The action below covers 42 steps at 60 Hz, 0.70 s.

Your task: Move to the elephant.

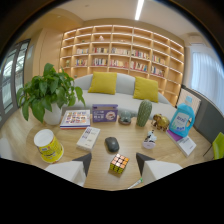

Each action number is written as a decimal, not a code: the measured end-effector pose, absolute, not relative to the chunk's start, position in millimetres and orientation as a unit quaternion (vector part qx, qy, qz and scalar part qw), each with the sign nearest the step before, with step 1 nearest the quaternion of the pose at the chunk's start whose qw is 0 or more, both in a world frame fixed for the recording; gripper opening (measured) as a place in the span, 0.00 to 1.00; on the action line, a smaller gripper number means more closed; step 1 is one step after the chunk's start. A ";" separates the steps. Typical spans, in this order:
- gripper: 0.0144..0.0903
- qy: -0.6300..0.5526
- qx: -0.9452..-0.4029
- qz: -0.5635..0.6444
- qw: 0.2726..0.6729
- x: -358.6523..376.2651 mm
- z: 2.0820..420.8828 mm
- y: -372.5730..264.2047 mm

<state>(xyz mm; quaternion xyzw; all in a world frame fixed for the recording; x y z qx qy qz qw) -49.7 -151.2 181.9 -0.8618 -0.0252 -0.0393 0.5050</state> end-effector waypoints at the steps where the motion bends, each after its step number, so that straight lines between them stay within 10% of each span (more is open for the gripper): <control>1: 0.93 -0.025 -0.862 -0.039 0.505 -50.1 181.8 -151.5; 42: 0.92 0.015 -0.870 -0.098 0.484 112.0 153.3 -164.3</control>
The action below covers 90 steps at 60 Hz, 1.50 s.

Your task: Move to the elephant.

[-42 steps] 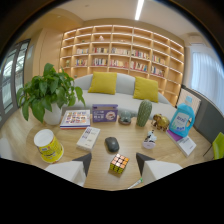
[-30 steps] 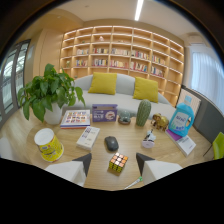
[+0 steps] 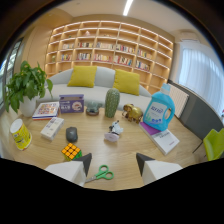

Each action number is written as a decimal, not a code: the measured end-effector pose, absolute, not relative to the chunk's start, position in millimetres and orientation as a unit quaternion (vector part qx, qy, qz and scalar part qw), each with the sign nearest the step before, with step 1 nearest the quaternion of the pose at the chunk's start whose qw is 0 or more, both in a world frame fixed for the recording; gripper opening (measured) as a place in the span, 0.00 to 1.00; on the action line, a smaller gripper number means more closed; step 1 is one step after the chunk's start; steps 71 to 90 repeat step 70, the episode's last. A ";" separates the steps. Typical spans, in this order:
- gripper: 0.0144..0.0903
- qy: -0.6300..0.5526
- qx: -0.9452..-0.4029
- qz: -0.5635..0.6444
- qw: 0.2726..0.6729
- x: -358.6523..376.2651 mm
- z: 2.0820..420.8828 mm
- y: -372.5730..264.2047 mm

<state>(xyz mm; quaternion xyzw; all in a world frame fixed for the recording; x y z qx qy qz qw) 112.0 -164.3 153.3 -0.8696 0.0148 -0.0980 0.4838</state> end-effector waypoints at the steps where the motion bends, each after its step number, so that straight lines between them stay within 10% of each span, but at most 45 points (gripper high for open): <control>1: 0.92 0.018 -0.869 -0.101 0.484 120.3 152.3 -159.9; 38: 0.93 0.067 -0.867 -0.113 0.482 284.6 83.1 89.2; 90: 0.93 0.067 -0.871 -0.110 0.474 292.6 62.9 100.4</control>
